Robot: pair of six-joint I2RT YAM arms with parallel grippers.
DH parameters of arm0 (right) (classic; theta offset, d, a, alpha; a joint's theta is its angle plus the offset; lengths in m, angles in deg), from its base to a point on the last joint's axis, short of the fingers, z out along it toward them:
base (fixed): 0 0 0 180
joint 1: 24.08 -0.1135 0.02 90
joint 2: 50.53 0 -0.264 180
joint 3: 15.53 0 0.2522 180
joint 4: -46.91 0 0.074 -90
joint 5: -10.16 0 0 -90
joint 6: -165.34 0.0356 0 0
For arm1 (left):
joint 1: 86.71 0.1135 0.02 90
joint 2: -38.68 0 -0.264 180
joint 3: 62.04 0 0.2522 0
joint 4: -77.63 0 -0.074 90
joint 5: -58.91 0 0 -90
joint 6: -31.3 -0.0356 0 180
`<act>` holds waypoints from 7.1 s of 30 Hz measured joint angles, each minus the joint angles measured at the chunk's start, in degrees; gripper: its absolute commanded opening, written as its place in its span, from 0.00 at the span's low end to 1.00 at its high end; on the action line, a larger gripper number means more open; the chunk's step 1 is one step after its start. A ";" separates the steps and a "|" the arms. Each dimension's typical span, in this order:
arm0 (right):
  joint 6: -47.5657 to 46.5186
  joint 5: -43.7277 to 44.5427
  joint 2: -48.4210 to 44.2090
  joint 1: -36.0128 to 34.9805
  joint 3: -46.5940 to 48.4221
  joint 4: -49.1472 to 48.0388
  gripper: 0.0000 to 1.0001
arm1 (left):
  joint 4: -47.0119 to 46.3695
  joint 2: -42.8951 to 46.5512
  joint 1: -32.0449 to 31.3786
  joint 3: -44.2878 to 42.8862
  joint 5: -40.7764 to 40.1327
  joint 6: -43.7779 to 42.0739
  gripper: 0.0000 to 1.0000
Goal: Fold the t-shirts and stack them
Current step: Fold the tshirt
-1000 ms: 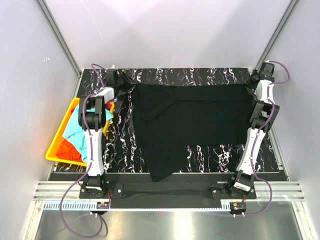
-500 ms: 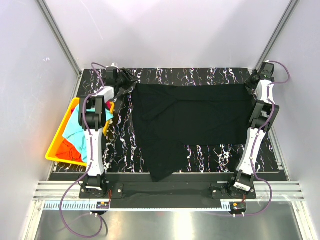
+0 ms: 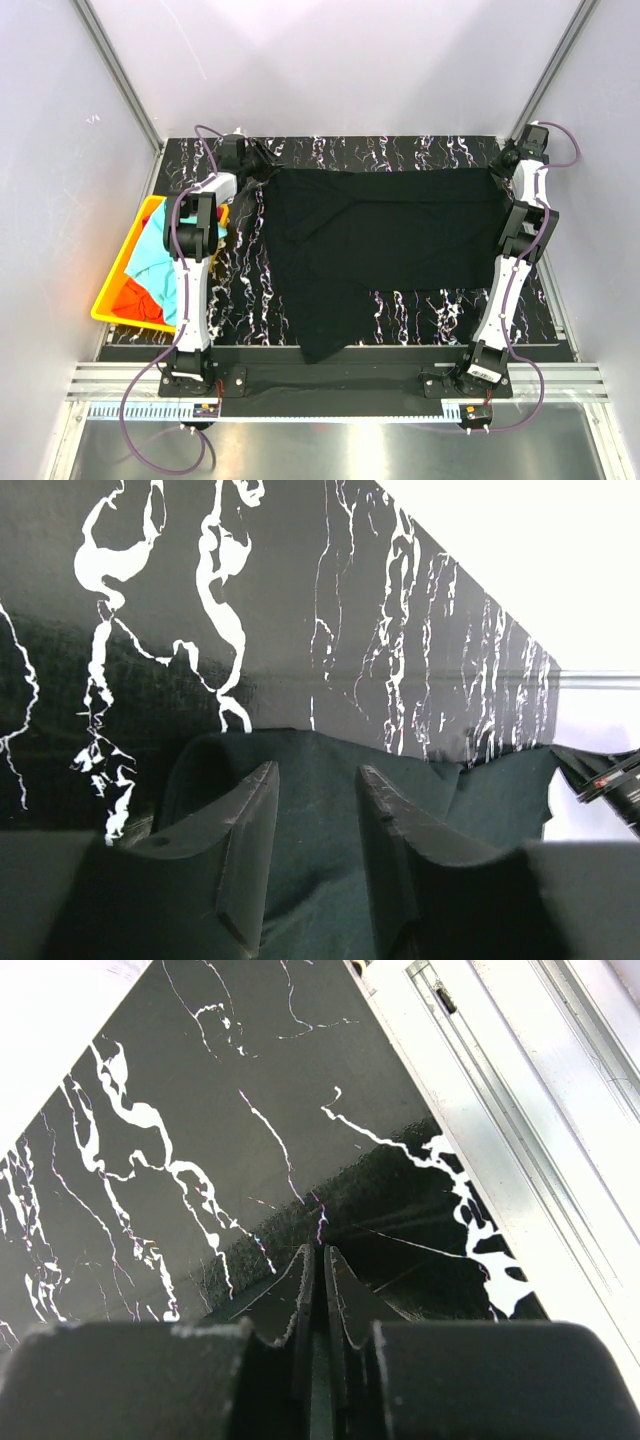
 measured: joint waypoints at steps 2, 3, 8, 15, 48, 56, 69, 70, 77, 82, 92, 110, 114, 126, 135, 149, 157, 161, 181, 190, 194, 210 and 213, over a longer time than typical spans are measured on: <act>0.00 0.00 0.00 0.00 0.02 0.00 0.11 | -0.15 0.04 -0.02 0.42 -0.52 -0.42 0.53; 0.00 0.00 0.00 0.00 0.02 0.00 0.11 | -0.48 0.24 -0.04 1.16 -0.92 -0.92 0.53; -0.02 0.00 0.00 0.00 0.00 0.00 0.11 | -0.50 1.70 -0.04 4.09 -2.14 -3.61 0.56; -0.15 -0.02 0.00 0.00 0.02 -0.02 0.11 | -0.72 5.66 -0.20 7.91 -4.72 -7.41 0.59; -0.90 -0.22 0.00 0.07 0.00 -0.04 0.10 | 8.41 0.66 -0.46 -0.57 -8.83 -5.31 0.28; -1.09 -0.17 0.00 0.28 0.00 -0.02 0.00 | 8.92 -2.21 -0.46 -4.59 -9.64 -2.49 0.00; -0.57 1.60 0.00 0.31 0.00 -0.07 0.00 | 9.18 -2.21 -0.57 -4.92 -12.68 -3.63 0.00; -0.55 1.66 0.00 0.31 0.00 -0.07 0.00 | 9.14 -2.21 -0.57 -4.92 -12.70 -3.80 0.00; 0.35 3.41 -0.72 0.28 -1.49 -0.96 0.00 | 8.52 -1.60 -0.57 -3.85 -13.49 -5.05 0.00; 1.97 4.85 -2.12 0.24 -3.93 -1.66 0.04 | 7.98 -0.59 -0.57 -2.14 -13.68 -5.53 0.00; 2.03 5.79 -2.16 0.26 -1.57 0.79 0.66 | 14.03 2.14 -0.15 -3.52 -15.02 -11.96 0.58; 5.14 6.51 -28.74 -13.11 -14.60 15.63 0.76 | 17.57 46.77 -4.50 39.10 -6.05 -19.45 0.70; 7.37 -0.63 -36.24 -21.14 -26.99 11.08 0.72 | 17.90 46.69 -5.86 44.76 -2.43 -19.47 0.71; 12.76 -19.98 -43.58 -36.70 -61.81 -4.70 0.64 | 14.82 38.29 -7.04 43.58 1.33 -17.81 0.71; 13.88 -22.56 -45.29 -36.68 -62.90 -9.33 0.44 | 12.20 32.37 -7.06 40.06 5.99 -15.89 0.49; 21.84 -22.95 -35.50 -36.68 -58.45 -14.71 0.07 | 8.85 32.06 -6.91 39.26 10.67 -9.86 0.00; 26.43 -23.21 -30.27 -36.72 -55.63 -16.98 0.00 | 4.83 31.32 -5.75 33.81 11.15 -5.84 0.00; 28.44 -23.28 -28.24 -36.81 -54.18 -17.77 0.00 | 2.73 28.92 -4.96 31.41 11.65 -4.24 0.00; 40.81 -23.91 -19.43 -39.54 -48.26 -28.00 0.00 | -2.80 20.72 -1.97 25.86 15.43 0.74 0.05; 46.40 -22.73 -16.87 -39.54 -42.56 -32.79 0.01 | -1.97 19.93 -1.99 24.28 15.61 -0.24 0.06; 48.52 -22.56 -15.72 -39.54 -41.03 -33.77 0.09 | -1.01 19.28 -1.97 21.94 15.58 -0.81 0.09; 51.58 -22.38 -16.04 -39.82 -48.52 -41.53 0.28 | -3.69 13.86 -1.16 16.46 15.56 3.19 0.10; 51.91 -22.38 -16.04 -39.93 -48.54 -41.75 0.33 | -4.15 13.73 -1.07 16.39 15.56 3.56 0.10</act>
